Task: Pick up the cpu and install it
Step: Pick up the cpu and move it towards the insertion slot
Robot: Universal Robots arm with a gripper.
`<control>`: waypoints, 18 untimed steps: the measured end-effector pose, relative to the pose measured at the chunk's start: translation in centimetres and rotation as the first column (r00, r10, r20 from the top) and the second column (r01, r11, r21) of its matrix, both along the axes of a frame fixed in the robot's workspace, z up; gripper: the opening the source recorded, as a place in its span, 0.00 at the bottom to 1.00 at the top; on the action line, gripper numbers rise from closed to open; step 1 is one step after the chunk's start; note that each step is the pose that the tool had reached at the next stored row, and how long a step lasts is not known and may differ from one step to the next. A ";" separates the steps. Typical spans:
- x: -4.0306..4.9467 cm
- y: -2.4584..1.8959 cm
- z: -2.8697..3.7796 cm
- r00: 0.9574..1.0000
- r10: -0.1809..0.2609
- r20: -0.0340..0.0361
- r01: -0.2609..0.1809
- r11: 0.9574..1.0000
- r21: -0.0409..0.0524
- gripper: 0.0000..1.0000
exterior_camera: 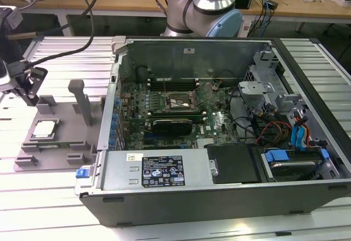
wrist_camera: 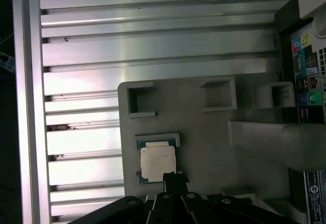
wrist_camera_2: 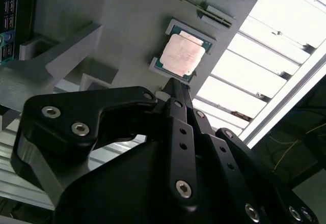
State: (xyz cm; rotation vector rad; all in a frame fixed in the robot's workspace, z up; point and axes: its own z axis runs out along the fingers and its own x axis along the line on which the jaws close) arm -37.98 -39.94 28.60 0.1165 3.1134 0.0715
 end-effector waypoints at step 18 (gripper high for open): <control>-0.53 -0.85 -4.26 1.000 0.013 -0.006 -0.013 1.000 0.000 0.11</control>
